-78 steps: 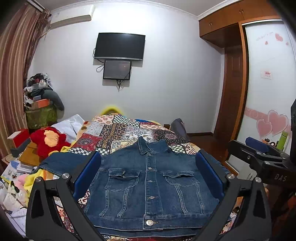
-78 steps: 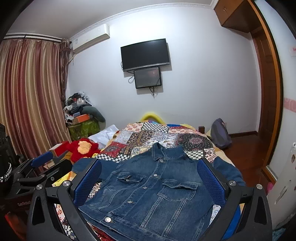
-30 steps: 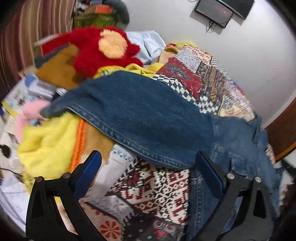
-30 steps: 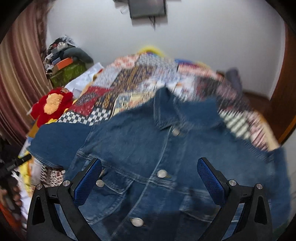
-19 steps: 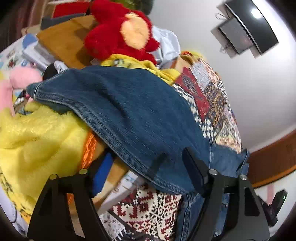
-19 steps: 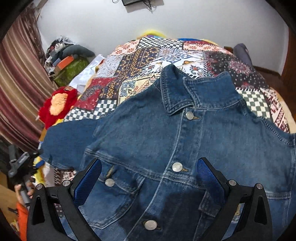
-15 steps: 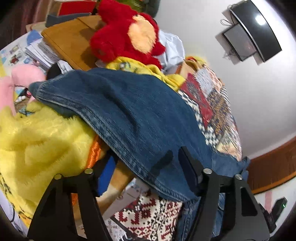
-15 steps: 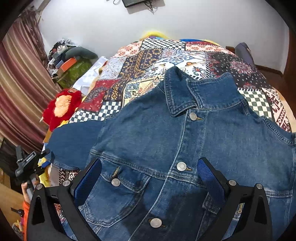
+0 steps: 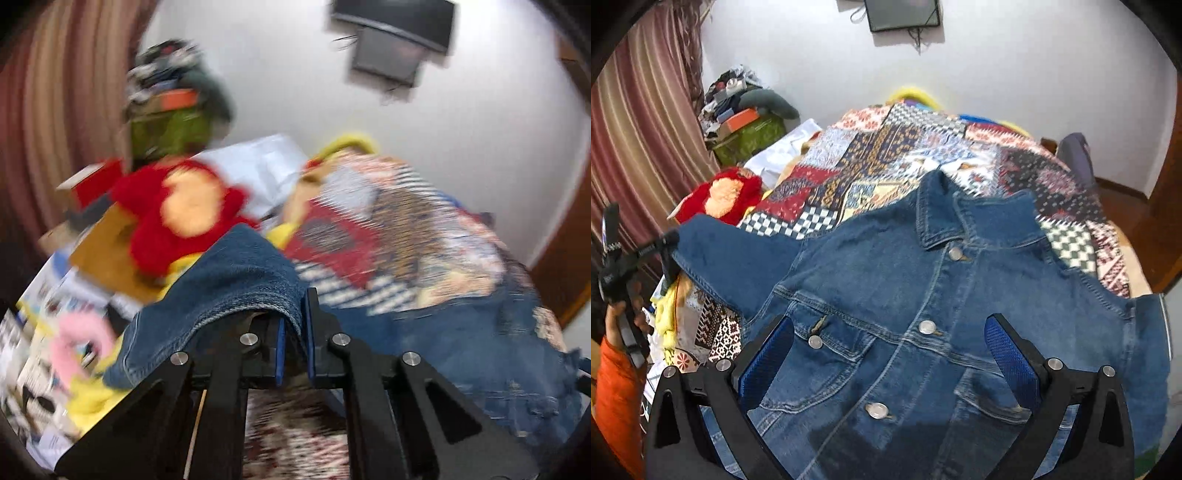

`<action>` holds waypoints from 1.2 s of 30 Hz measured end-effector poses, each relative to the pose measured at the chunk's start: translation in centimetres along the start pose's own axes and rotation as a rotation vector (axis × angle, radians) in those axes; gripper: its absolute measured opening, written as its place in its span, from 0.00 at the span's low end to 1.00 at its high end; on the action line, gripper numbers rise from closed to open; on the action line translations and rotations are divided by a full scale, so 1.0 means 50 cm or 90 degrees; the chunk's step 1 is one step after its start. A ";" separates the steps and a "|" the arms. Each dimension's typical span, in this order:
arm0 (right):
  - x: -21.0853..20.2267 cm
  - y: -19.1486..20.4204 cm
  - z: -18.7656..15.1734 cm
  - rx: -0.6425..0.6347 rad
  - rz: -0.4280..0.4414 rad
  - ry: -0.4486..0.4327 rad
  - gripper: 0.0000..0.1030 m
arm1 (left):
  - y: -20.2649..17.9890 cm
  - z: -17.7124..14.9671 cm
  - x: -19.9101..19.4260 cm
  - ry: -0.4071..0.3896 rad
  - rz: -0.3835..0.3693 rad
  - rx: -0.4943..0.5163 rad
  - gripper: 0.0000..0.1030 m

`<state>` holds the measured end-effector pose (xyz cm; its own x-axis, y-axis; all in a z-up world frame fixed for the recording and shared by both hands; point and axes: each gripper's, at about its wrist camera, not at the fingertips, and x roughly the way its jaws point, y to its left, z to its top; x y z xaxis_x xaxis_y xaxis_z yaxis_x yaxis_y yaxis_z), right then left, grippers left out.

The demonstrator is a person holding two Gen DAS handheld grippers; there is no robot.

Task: Fold large clothes

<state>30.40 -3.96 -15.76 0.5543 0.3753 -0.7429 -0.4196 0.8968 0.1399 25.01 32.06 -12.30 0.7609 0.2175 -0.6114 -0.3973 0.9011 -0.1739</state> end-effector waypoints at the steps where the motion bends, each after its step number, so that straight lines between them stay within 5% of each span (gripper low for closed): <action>1: -0.014 -0.005 -0.001 0.003 -0.001 -0.008 1.00 | -0.032 0.008 -0.001 0.001 -0.022 0.014 0.08; 5: -0.059 -0.029 -0.007 0.020 -0.004 -0.031 1.00 | -0.155 -0.001 0.014 0.022 -0.094 0.076 0.08; 12: -0.124 -0.085 -0.034 0.047 -0.020 -0.053 1.00 | -0.374 -0.115 0.084 0.171 -0.252 0.156 0.06; 18: -0.164 -0.138 -0.059 0.067 -0.037 -0.061 1.00 | -0.488 -0.242 0.140 0.289 -0.239 0.232 0.07; 21: -0.173 -0.161 -0.070 0.077 -0.043 -0.059 1.00 | -0.486 -0.266 0.155 0.314 -0.225 0.232 0.10; 26: -0.169 -0.183 -0.082 0.093 -0.044 -0.051 1.00 | -0.443 -0.268 0.124 0.345 -0.267 0.180 0.57; 31: -0.160 -0.174 -0.082 0.092 -0.041 -0.051 1.00 | -0.357 -0.253 0.076 0.303 -0.240 0.128 0.59; 36: -0.138 -0.147 -0.077 0.072 -0.030 -0.040 1.00 | -0.209 -0.235 0.076 0.274 -0.182 -0.017 0.87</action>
<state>26.92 -14.04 -14.19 0.6174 0.3425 -0.7081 -0.3099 0.9333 0.1813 26.01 19.06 -21.85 0.5629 -0.2158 -0.7979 -0.2215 0.8906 -0.3971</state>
